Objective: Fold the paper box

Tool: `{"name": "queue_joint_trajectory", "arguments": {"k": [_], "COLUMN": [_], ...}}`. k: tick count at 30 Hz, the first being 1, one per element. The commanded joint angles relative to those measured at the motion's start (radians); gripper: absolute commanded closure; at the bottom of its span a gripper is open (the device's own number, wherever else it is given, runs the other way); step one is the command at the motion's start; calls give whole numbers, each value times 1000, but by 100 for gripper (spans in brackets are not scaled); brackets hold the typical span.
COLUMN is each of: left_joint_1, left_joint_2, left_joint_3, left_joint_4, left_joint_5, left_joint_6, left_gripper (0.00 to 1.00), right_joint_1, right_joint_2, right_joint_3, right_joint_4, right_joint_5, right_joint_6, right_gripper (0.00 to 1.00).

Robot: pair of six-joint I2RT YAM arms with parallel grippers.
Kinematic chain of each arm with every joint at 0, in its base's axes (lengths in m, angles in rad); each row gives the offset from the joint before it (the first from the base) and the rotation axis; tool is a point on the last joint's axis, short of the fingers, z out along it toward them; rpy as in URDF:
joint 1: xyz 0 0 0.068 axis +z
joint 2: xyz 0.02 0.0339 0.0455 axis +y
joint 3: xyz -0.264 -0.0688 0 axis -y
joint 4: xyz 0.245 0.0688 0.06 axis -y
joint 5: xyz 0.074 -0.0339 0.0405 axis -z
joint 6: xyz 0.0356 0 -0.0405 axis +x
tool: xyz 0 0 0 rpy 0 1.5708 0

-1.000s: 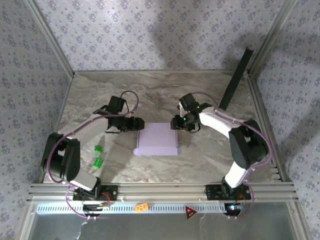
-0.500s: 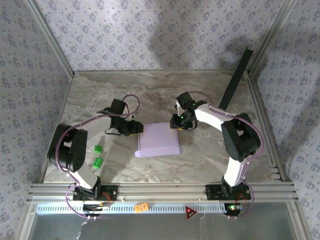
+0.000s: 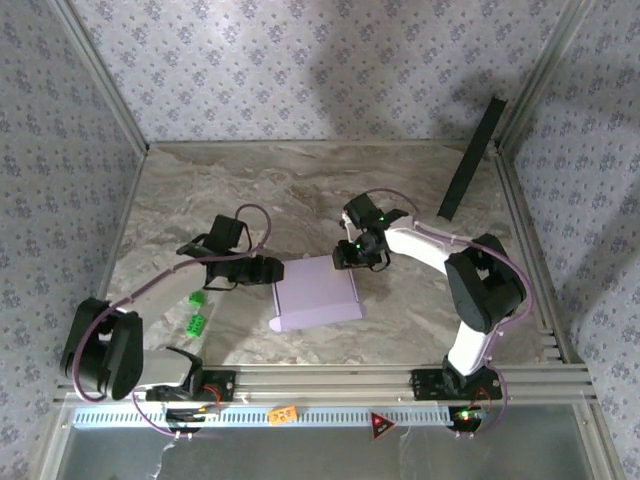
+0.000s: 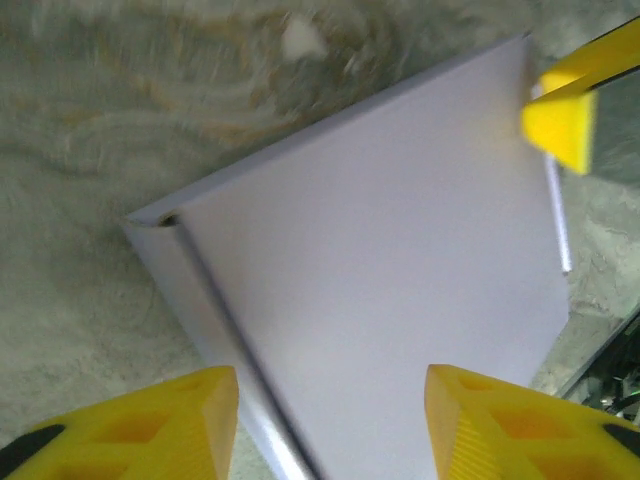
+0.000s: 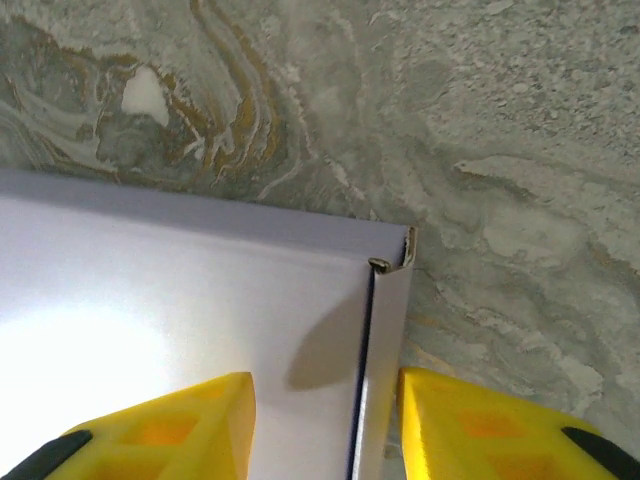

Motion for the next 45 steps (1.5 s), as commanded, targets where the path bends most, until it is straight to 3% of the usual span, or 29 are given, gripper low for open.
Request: {"name": "queue_joint_trajectory", "arguments": {"k": [1, 10, 15, 23, 29, 45], "left_joint_1": [-2, -18, -66, -81, -101, -104], "left_joint_2": [-22, 194, 355, 513, 603, 656], "left_joint_3": [91, 299, 446, 580, 646, 641], "left_joint_4": [-5, -78, -192, -309, -382, -363], "left_joint_5": [-39, 42, 36, -7, -64, -117], "left_joint_6": [88, 303, 440, 541, 573, 559], "left_gripper": [43, 41, 40, 40, 43, 66], "right_joint_1": [6, -12, -26, -81, -102, -97], "right_joint_2": [-58, -166, -222, -315, -341, -397], "right_joint_3": [-8, -78, -134, -265, -284, -268], "right_joint_4": [-45, -4, 40, 141, 127, 71], "right_joint_5": [31, 60, 70, 22, 43, 125], "right_joint_6": [-65, -101, -91, -49, -41, -46], "right_gripper": [55, 32, 1, 1, 8, 11]}}
